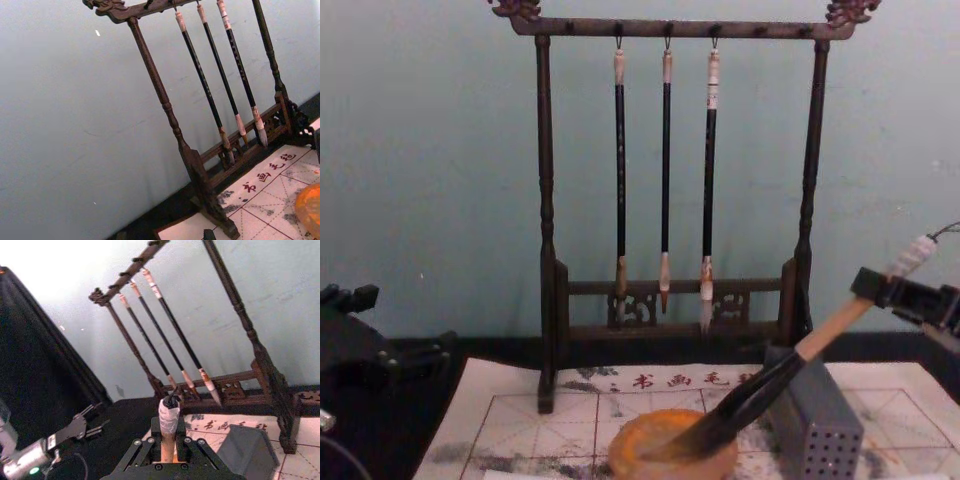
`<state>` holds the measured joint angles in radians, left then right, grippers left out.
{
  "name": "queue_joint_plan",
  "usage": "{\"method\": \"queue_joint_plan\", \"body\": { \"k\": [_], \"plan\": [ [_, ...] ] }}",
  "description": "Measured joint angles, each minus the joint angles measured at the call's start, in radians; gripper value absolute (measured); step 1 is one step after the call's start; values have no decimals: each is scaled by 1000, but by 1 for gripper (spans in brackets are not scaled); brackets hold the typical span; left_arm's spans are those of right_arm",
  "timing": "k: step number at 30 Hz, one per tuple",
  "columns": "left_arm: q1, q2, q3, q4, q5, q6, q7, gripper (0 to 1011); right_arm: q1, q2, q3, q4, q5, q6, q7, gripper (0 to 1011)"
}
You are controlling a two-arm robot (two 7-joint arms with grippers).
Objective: Pick up the brush from the inkstone, write on the paper, then place the brush back to its original position.
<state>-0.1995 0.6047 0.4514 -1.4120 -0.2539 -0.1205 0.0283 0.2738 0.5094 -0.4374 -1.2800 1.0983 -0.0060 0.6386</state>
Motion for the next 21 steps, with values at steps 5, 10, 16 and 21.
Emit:
{"method": "queue_joint_plan", "body": {
  "k": [5, 10, 16, 21],
  "plan": [
    [0, 0, 0, 0, 0, 0, 0, 1001, 14, -33, 8, 33, -8, -1, -15, 179],
    [0, 0, 0, 0, 0, 0, 0, 1001, 24, -57, 17, 63, -9, 3, -18, 181],
    [0, 0, 0, 0, 0, 0, 0, 1001, 34, -83, 28, 103, -7, 8, -11, 181],
    [0, 0, 0, 0, 0, 0, 0, 1001, 36, -96, 37, 120, -2, 13, -9, 179]
  ]
}}
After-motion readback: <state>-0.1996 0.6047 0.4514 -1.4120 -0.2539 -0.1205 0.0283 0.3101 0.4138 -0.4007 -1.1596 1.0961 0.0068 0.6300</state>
